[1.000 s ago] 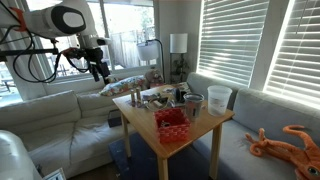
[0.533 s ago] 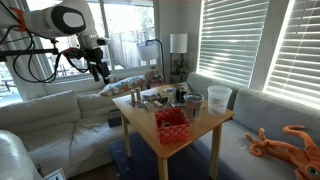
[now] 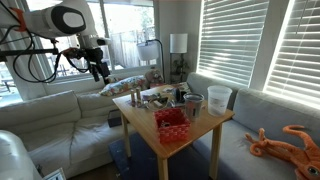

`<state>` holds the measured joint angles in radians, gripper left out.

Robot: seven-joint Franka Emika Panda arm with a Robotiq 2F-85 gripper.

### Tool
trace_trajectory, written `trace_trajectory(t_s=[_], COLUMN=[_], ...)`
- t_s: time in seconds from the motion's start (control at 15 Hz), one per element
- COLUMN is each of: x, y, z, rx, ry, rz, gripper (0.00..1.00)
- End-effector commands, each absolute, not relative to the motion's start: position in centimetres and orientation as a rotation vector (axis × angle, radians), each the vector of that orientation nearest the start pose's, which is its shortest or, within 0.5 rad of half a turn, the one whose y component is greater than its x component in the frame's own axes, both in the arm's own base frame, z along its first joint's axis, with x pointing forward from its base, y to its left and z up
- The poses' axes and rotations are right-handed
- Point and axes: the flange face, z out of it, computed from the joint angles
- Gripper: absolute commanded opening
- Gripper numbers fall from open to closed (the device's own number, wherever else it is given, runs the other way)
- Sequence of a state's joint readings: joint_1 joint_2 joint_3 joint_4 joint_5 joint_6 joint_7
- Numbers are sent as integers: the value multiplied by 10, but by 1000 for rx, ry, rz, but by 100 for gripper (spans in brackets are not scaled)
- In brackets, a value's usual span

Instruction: Put the block on top of the two blocks upright

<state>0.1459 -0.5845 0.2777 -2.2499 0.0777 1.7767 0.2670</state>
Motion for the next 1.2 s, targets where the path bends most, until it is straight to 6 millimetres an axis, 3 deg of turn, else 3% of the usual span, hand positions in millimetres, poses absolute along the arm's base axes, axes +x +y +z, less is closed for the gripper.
trace_trajectory(t_s=[0.0,0.2,0.47,0.73,0.93,1.13], x=[344,352,376,398,413,438], y=[186,171,123,79,65,69], z=[581,582,582,566,543,526], rx=[-3174,-3151,-3044,-2947,-2884,-2855], ry=[-170,-261,-536,-851,-1092,-1310], rz=[-179,-221,-288,-287,-253,-270], gripper=[100,100,100,100,100,100])
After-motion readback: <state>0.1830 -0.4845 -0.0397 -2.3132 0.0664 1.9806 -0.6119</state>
